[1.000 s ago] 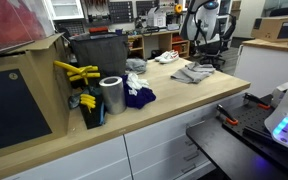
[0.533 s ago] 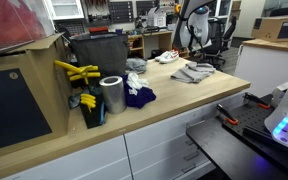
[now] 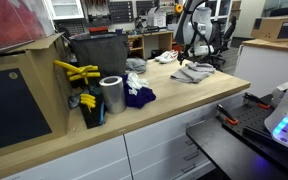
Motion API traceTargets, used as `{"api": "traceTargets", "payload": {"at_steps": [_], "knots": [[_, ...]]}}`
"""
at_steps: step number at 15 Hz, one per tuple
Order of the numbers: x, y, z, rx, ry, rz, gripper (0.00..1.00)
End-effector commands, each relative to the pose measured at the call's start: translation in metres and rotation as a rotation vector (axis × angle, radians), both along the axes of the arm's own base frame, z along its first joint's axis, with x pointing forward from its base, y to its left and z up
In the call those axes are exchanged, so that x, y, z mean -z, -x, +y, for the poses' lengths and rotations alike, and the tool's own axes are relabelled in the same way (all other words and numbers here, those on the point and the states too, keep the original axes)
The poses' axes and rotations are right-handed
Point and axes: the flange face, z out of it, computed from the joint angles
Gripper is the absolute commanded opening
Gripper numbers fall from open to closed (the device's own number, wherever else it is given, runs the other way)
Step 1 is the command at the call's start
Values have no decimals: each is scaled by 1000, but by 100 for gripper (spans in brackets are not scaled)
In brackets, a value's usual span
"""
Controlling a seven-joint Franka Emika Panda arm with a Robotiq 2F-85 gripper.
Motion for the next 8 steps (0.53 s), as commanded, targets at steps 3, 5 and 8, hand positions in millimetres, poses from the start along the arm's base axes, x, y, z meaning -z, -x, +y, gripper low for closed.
{"api": "traceTargets", "payload": {"at_steps": [3,5,8], "knots": [[-3,5,-24,54,-216,171,58],[7,7,-25,97,-292,209,42],[12,9,-32,134,-333,201,20]]}}
